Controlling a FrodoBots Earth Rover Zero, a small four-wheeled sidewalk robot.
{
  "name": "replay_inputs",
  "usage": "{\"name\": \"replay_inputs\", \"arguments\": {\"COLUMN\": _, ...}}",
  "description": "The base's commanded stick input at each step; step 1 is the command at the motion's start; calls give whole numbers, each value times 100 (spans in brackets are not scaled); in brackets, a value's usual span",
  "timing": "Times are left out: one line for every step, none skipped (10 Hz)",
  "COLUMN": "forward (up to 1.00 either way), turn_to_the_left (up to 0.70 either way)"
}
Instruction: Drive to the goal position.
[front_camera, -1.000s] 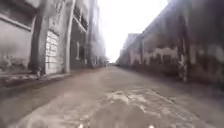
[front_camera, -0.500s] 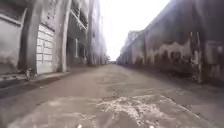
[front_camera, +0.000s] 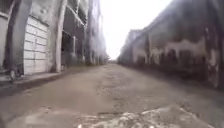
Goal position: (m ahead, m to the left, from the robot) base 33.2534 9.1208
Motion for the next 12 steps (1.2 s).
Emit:
{"name": "replay_inputs", "arguments": {"forward": 100, "turn_to_the_left": 2}}
{"name": "replay_inputs", "arguments": {"forward": 100, "turn_to_the_left": 2}}
{"name": "replay_inputs", "arguments": {"forward": 100, "turn_to_the_left": 2}}
{"name": "replay_inputs", "arguments": {"forward": 100, "turn_to_the_left": 2}}
{"name": "replay_inputs", "arguments": {"forward": 100, "turn_to_the_left": 2}}
{"name": "replay_inputs", "arguments": {"forward": 100, "turn_to_the_left": 2}}
{"name": "replay_inputs", "arguments": {"forward": 100, "turn_to_the_left": 2}}
{"name": "replay_inputs", "arguments": {"forward": 100, "turn_to_the_left": 2}}
{"name": "replay_inputs", "arguments": {"forward": 100, "turn_to_the_left": 2}}
{"name": "replay_inputs", "arguments": {"forward": 100, "turn_to_the_left": 2}}
{"name": "replay_inputs", "arguments": {"forward": 100, "turn_to_the_left": 2}}
{"name": "replay_inputs", "arguments": {"forward": 100, "turn_to_the_left": 2}}
